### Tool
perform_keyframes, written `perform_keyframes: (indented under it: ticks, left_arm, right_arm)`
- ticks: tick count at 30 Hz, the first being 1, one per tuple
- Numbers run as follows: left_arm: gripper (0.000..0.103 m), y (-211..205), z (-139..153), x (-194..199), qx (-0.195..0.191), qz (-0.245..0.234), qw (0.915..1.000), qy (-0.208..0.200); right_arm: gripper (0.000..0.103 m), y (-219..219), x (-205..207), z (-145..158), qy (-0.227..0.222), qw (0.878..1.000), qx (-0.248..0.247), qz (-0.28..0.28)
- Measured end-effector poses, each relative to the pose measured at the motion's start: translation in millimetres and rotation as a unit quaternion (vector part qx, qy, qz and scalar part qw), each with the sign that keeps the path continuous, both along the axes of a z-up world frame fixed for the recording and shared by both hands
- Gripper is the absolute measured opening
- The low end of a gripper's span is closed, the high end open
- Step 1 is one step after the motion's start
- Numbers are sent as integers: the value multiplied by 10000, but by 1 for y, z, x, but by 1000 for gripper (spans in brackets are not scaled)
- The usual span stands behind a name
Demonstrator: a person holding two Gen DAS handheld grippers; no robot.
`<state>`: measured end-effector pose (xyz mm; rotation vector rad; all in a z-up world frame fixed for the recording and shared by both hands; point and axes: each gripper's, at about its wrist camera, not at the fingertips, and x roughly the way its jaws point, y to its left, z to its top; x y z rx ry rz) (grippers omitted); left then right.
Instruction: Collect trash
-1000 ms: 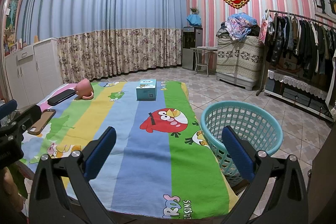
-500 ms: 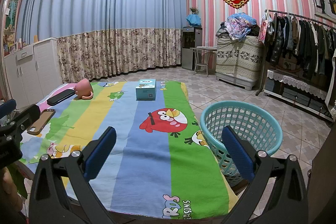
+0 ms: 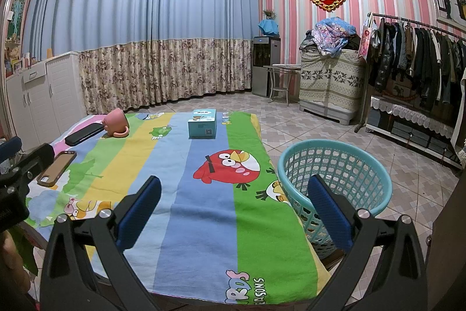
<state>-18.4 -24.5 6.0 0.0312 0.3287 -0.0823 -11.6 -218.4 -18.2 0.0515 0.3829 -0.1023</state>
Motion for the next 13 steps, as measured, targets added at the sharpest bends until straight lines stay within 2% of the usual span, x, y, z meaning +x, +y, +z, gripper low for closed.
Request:
perform_keyframes:
  ticks: [13]
  left_arm:
    - [97, 4, 1, 1, -13, 4, 10000, 12]
  right_arm:
    - [98, 0, 0, 0, 4, 10000, -4, 2]
